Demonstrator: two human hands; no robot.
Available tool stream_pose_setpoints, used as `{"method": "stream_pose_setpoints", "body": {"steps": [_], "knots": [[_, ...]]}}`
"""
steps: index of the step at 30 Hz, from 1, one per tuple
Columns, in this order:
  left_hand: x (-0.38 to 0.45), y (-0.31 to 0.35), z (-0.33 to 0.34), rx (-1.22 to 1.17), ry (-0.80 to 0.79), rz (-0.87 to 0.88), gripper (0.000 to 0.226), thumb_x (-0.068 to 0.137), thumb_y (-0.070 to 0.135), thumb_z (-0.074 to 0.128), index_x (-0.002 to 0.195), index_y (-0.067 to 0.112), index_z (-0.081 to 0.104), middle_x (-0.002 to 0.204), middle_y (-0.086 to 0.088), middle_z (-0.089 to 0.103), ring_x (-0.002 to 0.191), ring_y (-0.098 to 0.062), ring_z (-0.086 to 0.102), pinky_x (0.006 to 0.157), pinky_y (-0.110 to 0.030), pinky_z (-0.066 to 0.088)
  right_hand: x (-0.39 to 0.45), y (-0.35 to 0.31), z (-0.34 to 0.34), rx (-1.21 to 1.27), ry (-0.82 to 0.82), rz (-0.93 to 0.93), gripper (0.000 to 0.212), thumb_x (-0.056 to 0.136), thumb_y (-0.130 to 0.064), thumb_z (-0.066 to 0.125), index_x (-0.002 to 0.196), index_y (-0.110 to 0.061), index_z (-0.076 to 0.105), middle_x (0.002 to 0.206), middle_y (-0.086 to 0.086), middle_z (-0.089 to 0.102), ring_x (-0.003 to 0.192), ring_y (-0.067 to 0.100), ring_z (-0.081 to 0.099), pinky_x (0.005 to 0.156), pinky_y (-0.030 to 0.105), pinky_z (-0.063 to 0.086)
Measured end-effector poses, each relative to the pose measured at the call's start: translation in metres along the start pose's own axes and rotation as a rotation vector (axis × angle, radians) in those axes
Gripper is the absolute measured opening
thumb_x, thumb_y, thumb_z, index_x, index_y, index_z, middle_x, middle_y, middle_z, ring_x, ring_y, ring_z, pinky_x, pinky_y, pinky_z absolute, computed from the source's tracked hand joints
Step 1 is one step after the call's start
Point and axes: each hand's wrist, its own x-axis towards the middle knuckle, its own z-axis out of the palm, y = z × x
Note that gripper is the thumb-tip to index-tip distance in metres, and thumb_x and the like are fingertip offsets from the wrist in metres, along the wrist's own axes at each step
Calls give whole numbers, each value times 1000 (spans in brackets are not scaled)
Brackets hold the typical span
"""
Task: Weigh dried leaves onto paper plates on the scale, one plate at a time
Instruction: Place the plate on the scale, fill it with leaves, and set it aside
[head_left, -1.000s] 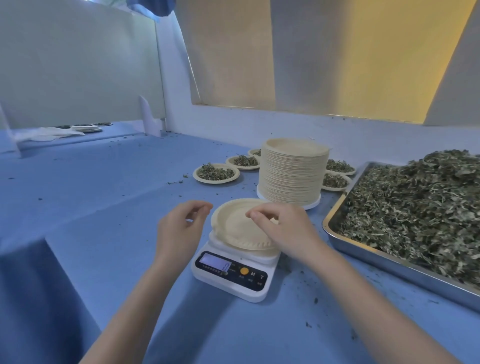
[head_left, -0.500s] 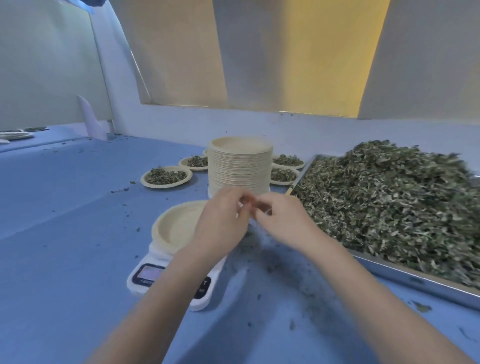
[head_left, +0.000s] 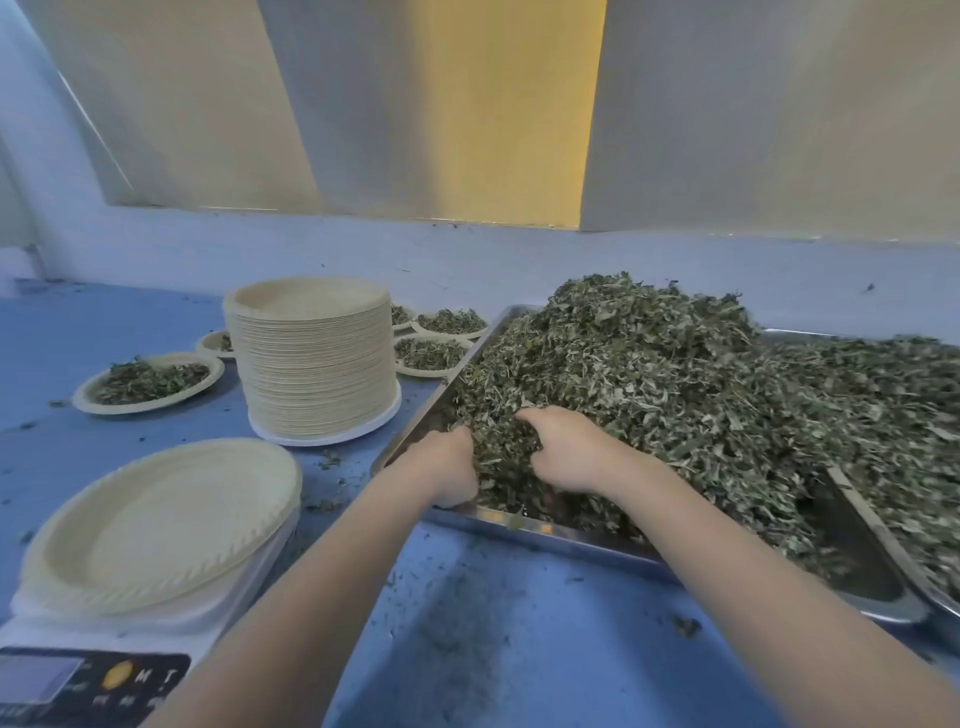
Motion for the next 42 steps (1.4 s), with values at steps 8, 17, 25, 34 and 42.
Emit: {"method": "stream_pose_setpoints", "body": {"steps": [8,17,25,34,42], "knots": [[9,-8,1,-147,-26,-14,104,75,28,75,149,9,6,149,-17,25,129,-33,39,99,-40,43,39,-22,8,-122,-111,-76,51,91,-4,37,140,-15,44,141,14,43,114,30,55,88,24,46],[5,-3,-6,30,-59,-55,87,80,28,70,147,16,16,146,-18,21,125,-35,41,96,-38,44,-3,-5,-20,70,-461,8,92,82,-21,68,152,-30,8,101,-1,57,69,12,65,53,21,53],[1,6,-14,-247,-39,44,53,71,8,76,119,5,53,106,-12,66,79,-19,59,60,-23,48,9,-21,-2,376,-253,1,64,71,-1,77,129,-10,50,109,7,53,70,19,66,46,22,53],[-19,9,-48,-453,155,149,40,80,1,62,118,3,48,102,-14,60,89,-25,58,74,-35,51,3,-36,-45,379,-14,-85,51,72,2,74,105,-24,46,85,-8,52,43,2,62,40,14,45],[-79,-63,-94,-450,299,27,31,79,-6,56,110,-1,58,99,-19,62,89,-27,56,72,-32,47,3,-140,-58,379,-9,-287,48,74,-4,73,118,-13,55,83,4,66,53,7,66,48,20,53]]}}
